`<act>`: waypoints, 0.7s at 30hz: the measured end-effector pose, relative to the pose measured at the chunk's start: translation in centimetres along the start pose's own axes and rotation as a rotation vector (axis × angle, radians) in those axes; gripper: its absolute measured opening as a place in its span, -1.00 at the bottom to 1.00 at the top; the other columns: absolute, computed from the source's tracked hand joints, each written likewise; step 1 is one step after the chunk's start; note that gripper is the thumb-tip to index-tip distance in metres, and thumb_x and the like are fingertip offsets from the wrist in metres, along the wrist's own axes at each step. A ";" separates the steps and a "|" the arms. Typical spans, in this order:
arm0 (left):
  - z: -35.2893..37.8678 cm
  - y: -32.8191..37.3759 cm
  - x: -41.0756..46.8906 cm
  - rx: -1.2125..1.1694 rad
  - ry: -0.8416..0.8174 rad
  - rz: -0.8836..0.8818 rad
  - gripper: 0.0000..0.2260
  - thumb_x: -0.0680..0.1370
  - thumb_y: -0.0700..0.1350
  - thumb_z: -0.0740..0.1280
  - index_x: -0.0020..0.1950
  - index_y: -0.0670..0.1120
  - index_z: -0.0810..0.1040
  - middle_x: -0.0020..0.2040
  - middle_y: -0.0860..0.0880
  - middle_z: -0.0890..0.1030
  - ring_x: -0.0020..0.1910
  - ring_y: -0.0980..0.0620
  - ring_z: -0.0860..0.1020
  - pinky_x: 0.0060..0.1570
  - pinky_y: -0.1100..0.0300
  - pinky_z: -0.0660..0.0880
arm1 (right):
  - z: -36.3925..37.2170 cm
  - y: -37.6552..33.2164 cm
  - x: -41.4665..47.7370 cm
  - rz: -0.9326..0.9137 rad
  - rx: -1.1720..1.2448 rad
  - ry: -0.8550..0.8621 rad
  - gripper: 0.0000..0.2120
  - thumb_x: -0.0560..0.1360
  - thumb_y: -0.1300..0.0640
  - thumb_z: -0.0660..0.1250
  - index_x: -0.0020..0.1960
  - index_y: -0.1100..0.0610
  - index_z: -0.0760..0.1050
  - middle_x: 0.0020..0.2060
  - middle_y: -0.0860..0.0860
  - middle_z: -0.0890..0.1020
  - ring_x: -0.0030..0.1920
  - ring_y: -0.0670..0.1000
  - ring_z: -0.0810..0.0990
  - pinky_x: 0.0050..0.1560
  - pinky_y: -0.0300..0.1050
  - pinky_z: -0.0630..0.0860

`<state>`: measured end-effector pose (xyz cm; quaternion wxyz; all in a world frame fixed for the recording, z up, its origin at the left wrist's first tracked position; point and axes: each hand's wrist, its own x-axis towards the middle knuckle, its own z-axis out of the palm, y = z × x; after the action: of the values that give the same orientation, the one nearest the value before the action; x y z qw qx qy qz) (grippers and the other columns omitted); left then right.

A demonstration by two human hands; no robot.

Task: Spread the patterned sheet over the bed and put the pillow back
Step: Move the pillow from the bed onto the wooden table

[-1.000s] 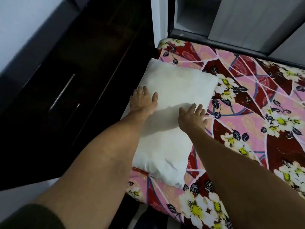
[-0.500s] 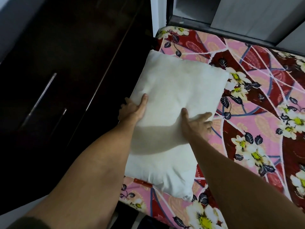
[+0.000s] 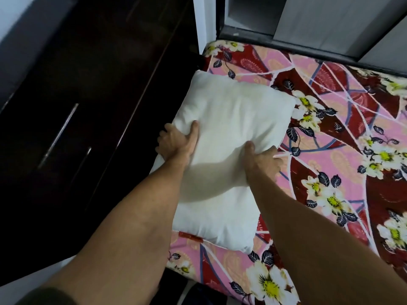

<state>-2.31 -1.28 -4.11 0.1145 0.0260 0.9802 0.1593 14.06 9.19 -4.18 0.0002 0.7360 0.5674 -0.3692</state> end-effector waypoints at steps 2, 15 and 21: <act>-1.2 0.8 -0.5 -0.016 0.046 0.040 -0.19 0.39 0.50 0.20 0.27 -0.18 0.44 0.21 -0.24 0.56 0.21 -0.29 0.52 0.14 -0.19 0.45 | -1.1 -0.5 -0.7 -0.027 0.023 0.034 -0.32 0.53 -0.29 0.15 0.52 0.05 0.17 0.35 0.26 0.34 0.34 0.28 0.36 0.27 0.25 0.39; -12.9 13.0 -8.3 -0.104 0.078 0.251 -0.20 0.38 0.48 0.20 0.29 -0.16 0.43 0.23 -0.20 0.53 0.21 -0.25 0.49 0.13 -0.17 0.40 | -18.1 -3.1 -4.7 -0.055 0.223 0.168 -0.40 0.58 -0.20 0.14 0.54 0.02 0.17 0.37 0.25 0.32 0.38 0.27 0.33 0.30 0.28 0.34; -18.0 21.5 -16.5 -0.150 0.014 0.399 -0.14 0.33 0.51 0.12 0.32 -0.14 0.42 0.27 -0.19 0.51 0.25 -0.25 0.46 0.18 -0.18 0.38 | -30.3 -0.7 -6.2 -0.040 0.365 0.292 -0.41 0.58 -0.22 0.14 0.52 0.03 0.19 0.36 0.25 0.33 0.37 0.27 0.34 0.31 0.30 0.34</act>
<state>9.90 12.15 22.94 0.0754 0.2098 0.9419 0.2513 29.38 16.97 21.55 -0.2224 0.7581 0.4996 -0.3553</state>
